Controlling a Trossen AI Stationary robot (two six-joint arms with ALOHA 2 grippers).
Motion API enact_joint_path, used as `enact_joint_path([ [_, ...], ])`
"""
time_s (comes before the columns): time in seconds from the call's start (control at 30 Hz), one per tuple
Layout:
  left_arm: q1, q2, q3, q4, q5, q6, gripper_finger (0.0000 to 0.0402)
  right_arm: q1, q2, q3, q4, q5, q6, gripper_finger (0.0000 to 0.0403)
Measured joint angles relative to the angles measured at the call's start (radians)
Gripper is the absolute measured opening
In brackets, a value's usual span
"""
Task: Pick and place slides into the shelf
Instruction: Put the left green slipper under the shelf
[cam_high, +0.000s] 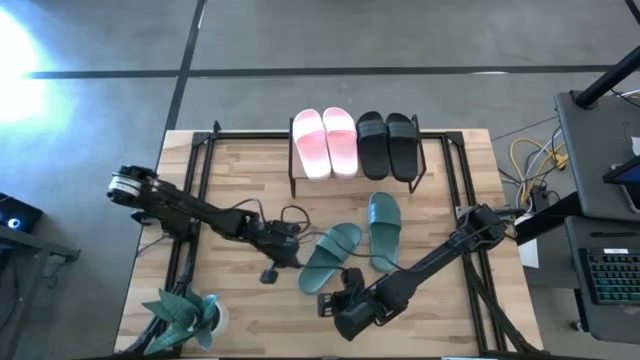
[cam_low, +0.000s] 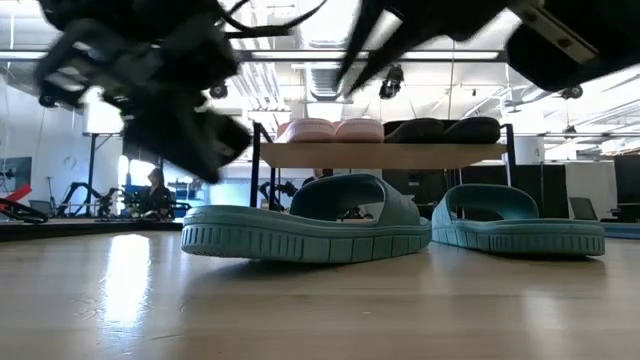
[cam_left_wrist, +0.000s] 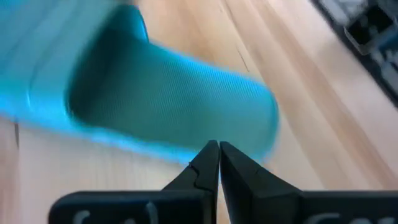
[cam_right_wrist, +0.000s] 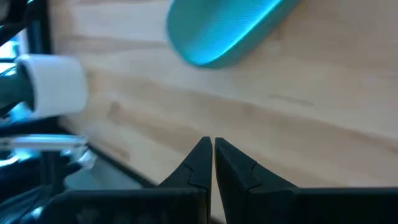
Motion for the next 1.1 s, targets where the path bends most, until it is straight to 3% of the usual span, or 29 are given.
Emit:
enact_joint_path([
  [0.17,-0.004,-0.076,-0.103,-0.003,0.004,0.050,0.0000,0.000,0.000,-0.001,0.024,0.001,-0.021,0.0012],
  [0.33,-0.006,0.002,-0.119,0.119,0.076,0.008,0.0000,-0.004,0.000,-0.003,-0.020,0.003,-0.023,0.0012],
  [0.77,0.000,0.299,0.164,0.160,0.101,0.087,0.0000,-0.002,0.000,-0.003,-0.009,0.000,0.000,0.0012],
  [1.0,0.014,0.339,0.294,0.126,0.103,0.112,0.0000,0.005,0.000,-0.002,-0.006,0.000,0.007,0.0012],
  [1.1,0.016,0.286,0.285,-0.018,0.110,0.131,0.0000,0.017,0.000,-0.002,-0.006,0.000,0.007,0.0012],
])
